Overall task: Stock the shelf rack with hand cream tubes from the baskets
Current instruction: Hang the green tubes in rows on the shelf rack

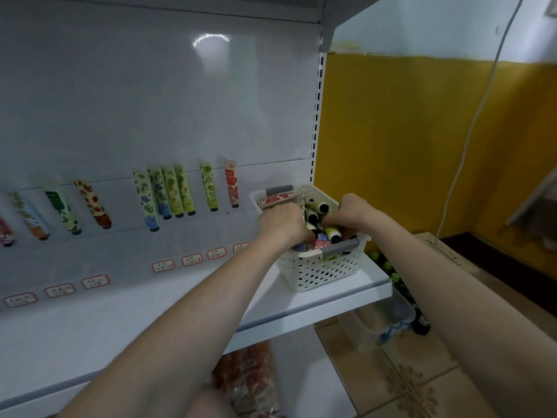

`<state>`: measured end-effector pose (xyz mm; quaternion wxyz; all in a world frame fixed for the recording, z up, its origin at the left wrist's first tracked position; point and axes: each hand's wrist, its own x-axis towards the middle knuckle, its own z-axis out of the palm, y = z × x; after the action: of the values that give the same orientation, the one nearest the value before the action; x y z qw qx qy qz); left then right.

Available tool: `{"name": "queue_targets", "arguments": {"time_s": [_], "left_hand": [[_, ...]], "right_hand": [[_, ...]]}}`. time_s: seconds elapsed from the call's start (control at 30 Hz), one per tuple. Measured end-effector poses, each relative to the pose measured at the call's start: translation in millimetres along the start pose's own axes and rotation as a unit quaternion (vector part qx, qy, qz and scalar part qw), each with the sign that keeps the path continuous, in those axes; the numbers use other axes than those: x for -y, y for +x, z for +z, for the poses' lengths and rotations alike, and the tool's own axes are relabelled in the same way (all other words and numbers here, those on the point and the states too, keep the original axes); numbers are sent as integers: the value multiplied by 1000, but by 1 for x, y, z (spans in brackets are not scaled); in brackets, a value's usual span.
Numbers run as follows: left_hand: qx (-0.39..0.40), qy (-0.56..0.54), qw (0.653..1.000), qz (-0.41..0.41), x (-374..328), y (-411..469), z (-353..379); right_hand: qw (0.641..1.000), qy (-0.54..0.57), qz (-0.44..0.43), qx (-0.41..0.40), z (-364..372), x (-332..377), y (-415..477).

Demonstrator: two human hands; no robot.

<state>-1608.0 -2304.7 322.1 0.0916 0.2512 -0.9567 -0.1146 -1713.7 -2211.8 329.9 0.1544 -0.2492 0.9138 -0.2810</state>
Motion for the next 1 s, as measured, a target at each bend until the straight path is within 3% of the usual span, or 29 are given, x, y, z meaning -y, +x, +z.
{"name": "queue_targets", "arguments": {"time_s": [0.2,0.37,0.5,0.73,1.0], "left_hand": [[-74,-190,979,1,-1,-3,-1],[-171,-411,895,-8,1,-9,-10],[-216,-473,854,20,7,-22,-26],[-185,-532,826,23,26,-51,-37],[-154,-594,788,34,40,-77,-46]], "right_hand": [[999,48,1,-11,-4,-2,-7],[991,96,-56,-73,-18,2,-23],[965,197,-120,-126,-27,16,-39],[908,383,-166,-31,-18,50,-73],[882,430,-184,50,-3,71,-89]]}}
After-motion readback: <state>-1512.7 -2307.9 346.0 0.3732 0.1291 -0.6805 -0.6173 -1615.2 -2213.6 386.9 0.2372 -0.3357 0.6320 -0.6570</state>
